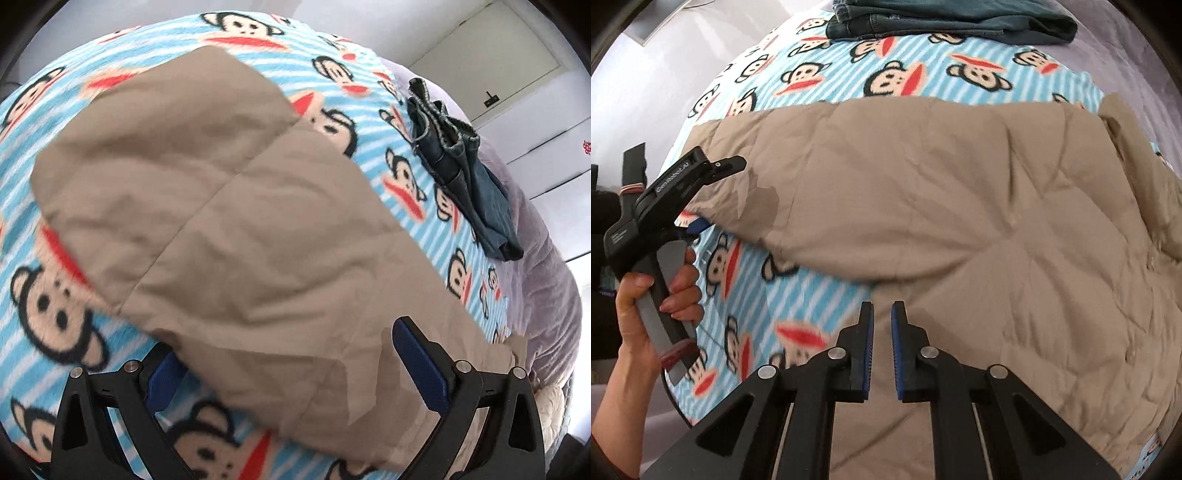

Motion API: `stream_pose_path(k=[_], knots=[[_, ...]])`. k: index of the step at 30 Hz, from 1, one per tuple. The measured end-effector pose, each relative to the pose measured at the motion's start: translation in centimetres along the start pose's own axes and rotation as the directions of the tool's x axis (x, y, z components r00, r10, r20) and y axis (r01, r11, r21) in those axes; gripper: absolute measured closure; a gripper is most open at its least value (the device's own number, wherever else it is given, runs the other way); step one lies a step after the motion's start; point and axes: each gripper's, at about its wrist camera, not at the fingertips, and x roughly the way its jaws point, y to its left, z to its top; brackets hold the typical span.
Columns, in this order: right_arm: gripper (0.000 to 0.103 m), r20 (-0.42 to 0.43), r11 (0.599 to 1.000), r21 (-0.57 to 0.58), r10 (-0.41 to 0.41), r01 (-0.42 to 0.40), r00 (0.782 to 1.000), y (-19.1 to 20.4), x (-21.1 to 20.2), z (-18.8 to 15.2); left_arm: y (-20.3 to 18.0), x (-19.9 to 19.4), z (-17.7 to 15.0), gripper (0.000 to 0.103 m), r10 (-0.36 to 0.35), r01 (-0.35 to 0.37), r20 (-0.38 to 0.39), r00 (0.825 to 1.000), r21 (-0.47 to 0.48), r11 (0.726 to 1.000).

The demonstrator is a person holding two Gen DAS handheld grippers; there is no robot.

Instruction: Fold large clothes

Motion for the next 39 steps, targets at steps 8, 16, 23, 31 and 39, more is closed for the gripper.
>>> stream_pose_path(k=[8, 16, 23, 31, 39], knots=[[0.092, 0.034, 0.999, 0.042, -0.016, 0.015, 0.999, -0.3, 1.2, 1.8, 0.3, -0.2, 0.8, 0.094, -0.016, 0.017, -0.005, 1.000, 0.034, 0.999], [0.093, -0.007, 0.995, 0.083, -0.046, 0.046, 0.999, -0.9, 5.4, 2.5, -3.6, -4.8, 0.1, 0.095, -0.039, 0.015, 0.110, 0.993, 0.214, 0.977], [0.093, 0.028, 0.981, 0.173, 0.086, -0.089, 0.996, -3.7, 3.5, 1.3, -14.7, -8.8, -3.8, 0.095, -0.169, 0.056, 0.159, 0.973, 0.546, 0.836], [0.093, 0.112, 0.942, 0.327, 0.039, -0.074, 0.993, -14.2, -3.7, -7.8, -29.3, -4.1, -16.6, 0.095, -0.227, 0.151, -0.025, 0.974, 0.817, 0.556], [0.093, 0.083, 0.864, 0.504, -0.040, -0.007, 0.996, -24.5, -5.1, -15.5, -34.4, 2.4, -29.6, 0.094, -0.054, 0.082, -0.068, 0.996, 0.945, 0.315]])
